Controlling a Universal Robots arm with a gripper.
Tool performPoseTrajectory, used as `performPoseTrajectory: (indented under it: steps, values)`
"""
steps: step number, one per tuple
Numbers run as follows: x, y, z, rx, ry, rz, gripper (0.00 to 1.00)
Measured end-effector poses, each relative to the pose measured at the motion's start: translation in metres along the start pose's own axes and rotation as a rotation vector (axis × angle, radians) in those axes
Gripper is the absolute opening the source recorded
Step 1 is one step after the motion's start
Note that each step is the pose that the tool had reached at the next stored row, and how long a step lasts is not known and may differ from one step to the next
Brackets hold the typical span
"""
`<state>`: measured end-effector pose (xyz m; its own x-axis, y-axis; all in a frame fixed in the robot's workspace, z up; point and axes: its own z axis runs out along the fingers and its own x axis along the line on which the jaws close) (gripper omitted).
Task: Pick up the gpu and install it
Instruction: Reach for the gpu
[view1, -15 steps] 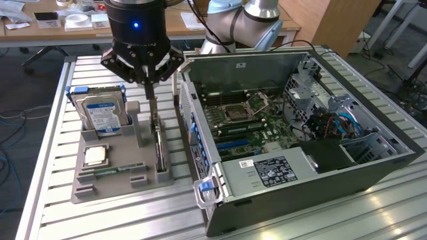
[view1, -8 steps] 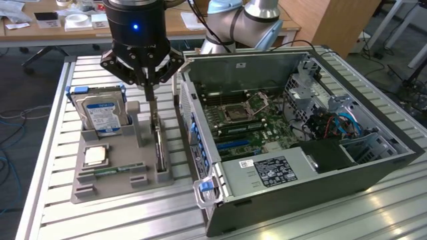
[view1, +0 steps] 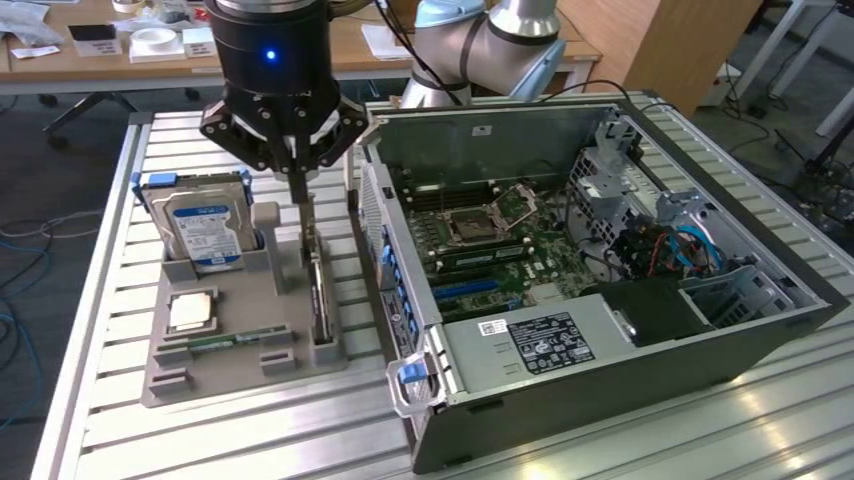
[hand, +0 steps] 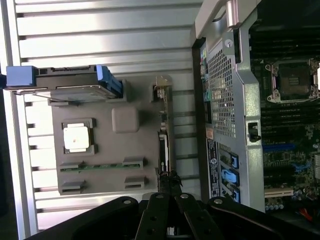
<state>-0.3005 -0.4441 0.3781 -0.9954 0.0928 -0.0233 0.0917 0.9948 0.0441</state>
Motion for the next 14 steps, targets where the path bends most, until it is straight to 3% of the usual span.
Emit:
performPoseTrajectory:
  steps: [14]
  values:
    - [0.0038, -0.002, 0.0014, -0.0001, -0.0001, 0.0, 0.1]
